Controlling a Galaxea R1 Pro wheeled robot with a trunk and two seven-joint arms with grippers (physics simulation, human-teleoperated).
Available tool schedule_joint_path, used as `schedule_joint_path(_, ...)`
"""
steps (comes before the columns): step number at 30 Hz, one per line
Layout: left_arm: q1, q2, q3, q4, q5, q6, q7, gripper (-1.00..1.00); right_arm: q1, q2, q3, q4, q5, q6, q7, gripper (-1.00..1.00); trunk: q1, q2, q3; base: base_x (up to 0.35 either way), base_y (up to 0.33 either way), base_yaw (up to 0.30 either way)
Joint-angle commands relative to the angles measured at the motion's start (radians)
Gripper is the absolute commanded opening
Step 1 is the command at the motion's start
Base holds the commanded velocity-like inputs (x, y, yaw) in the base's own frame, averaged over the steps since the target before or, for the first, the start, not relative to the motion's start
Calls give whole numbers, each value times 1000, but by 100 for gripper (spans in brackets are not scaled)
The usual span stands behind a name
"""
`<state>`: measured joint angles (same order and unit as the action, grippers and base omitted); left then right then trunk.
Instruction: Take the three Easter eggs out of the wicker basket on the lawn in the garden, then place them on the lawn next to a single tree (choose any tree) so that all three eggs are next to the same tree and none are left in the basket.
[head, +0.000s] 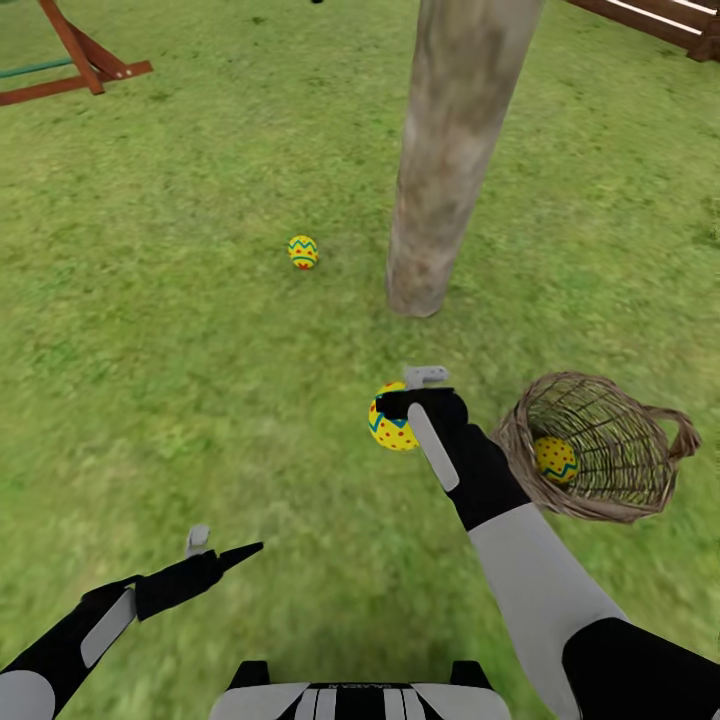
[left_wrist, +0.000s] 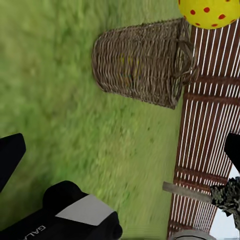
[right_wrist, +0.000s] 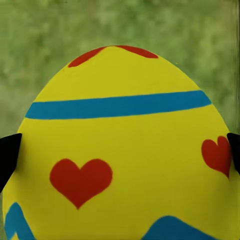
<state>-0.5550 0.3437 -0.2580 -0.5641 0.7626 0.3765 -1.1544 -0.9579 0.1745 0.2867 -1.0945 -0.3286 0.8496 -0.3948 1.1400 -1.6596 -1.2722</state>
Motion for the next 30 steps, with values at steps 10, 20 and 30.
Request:
schedule_joint_path(10,0,-1,-6,1,12,9,-1,100,-1,0,0,-1,-10,-12,-10,-100,0,0,-1,1,1,-112)
schedule_joint_path(20,0,-2,-6,0,13,9,-1,100,-1,0,0,-11,-10,-11,-10,-100,0,0,-1,0,0,-1)
schedule_joint_path(30,0,1,-6,0,14,9,-2,100,-1,0,0,-9,-10,-12,-10,-100,-15,28,12,0,0,0)
